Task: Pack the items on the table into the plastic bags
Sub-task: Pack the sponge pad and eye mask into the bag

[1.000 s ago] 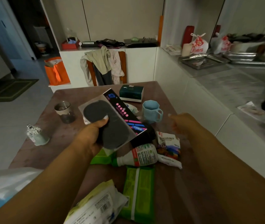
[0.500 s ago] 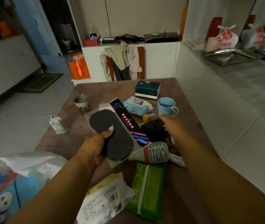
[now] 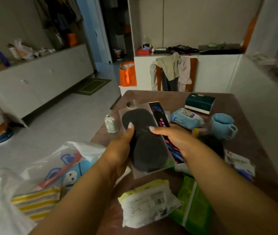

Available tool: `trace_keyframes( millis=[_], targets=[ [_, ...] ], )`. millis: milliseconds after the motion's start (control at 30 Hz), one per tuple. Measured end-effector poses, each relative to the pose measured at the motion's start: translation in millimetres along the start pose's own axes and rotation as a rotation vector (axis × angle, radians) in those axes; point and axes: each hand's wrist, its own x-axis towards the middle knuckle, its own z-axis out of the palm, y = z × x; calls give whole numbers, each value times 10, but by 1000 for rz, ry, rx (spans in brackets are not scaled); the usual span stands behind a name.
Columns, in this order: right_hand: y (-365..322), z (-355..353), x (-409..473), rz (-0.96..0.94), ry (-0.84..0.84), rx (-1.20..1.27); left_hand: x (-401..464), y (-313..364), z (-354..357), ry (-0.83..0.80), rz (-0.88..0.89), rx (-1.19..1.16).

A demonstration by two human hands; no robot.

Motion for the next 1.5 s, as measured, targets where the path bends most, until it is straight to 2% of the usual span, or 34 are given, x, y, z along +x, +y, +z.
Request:
trace_keyframes(
  millis=[100,167,333,467,600,667,800,933,1033,1133,1233,1300,1367,1433,1500],
  targets=[
    [-56,366,-21,-45,-59,-41,-252,167,-344,-12,16,30],
    [-74,658,-36,-77,-97,-109,-414,257,-587,48,49,71],
    [69,1292,35,-87,-11,-263,-700,500,-1298,403,241,23],
    [339,1594,26,-103,-110,-722,-754,612,-1688,653,312,-58],
    [538,1799,26,-11,-135,-1107,-741,503,-1779,654,306,10],
    [602,1834,58,-26,-112,-1121,-726,413,-1799,641,255,62],
    [571,1786,180,-113,84,-776,-692,336,-1875,655,159,90],
    [580,1842,378,163,-83,-560,-670,366,-1913,670,102,117],
    [566,1913,492,156,-65,-415,-674,401,-1916,663,64,153],
    [464,2027,525,141,-149,-202,-651,389,-1948,655,2,191],
    [336,2050,561,154,-175,-135,-637,383,-1983,661,-22,189],
    [228,1965,605,135,-166,-23,-634,382,-2027,656,9,227],
    [111,1851,655,99,-191,232,-622,364,-2058,633,104,308],
    [-4,1774,659,83,-282,523,-604,341,-2039,601,233,503],
    [-101,1742,621,68,-336,684,-559,318,-1988,586,321,761]
  ],
)
